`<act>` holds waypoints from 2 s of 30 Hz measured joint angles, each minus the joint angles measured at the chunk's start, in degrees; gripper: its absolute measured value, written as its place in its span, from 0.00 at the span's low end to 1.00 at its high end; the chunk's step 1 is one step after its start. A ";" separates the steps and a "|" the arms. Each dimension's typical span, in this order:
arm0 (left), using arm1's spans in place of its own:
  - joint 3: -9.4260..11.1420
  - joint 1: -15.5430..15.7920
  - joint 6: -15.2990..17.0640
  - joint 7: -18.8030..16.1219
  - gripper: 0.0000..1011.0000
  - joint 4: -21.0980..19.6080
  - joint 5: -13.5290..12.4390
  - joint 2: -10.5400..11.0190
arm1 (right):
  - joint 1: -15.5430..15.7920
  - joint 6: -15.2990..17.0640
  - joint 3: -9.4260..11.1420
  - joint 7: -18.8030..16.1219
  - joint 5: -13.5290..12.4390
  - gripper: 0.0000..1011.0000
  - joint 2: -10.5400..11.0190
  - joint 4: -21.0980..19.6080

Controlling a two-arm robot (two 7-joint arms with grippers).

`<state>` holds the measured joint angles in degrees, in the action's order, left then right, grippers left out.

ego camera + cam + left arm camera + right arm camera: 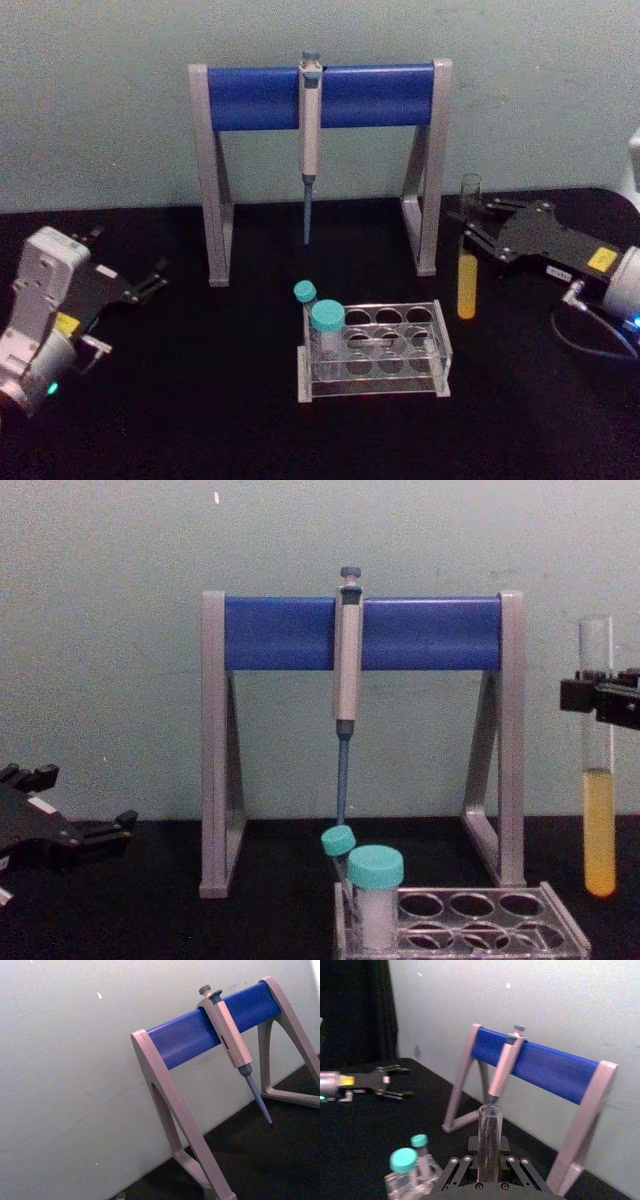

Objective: Pick up the test tube from the test tube rack, shake it, then place it back into the test tube rack.

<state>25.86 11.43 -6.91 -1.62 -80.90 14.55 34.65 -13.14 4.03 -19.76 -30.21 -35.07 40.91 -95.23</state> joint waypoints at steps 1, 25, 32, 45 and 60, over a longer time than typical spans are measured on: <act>0.00 0.00 0.00 0.00 0.99 0.00 0.00 0.00 | -0.39 0.14 -0.13 0.37 0.51 0.23 -0.30 0.38; 0.00 0.00 0.00 0.00 0.99 0.00 -0.01 0.00 | -7.99 -3.29 -3.86 -3.71 2.86 0.23 -11.09 8.69; 0.00 0.00 0.00 0.00 0.99 0.00 0.00 0.00 | -6.14 -3.49 -4.00 -7.01 -1.03 0.23 -9.51 6.40; 0.00 0.00 0.00 0.00 0.99 0.00 0.00 0.00 | -2.67 -4.56 -3.69 -5.85 -2.18 0.23 -5.76 4.19; 0.00 0.00 0.00 0.00 0.99 0.00 0.00 0.00 | -4.16 -6.84 -5.24 -4.06 1.69 0.23 -8.62 7.81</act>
<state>25.86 11.43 -6.91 -1.62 -80.90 14.55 34.65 -17.30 -2.82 -25.00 -34.27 -33.39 32.29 -87.41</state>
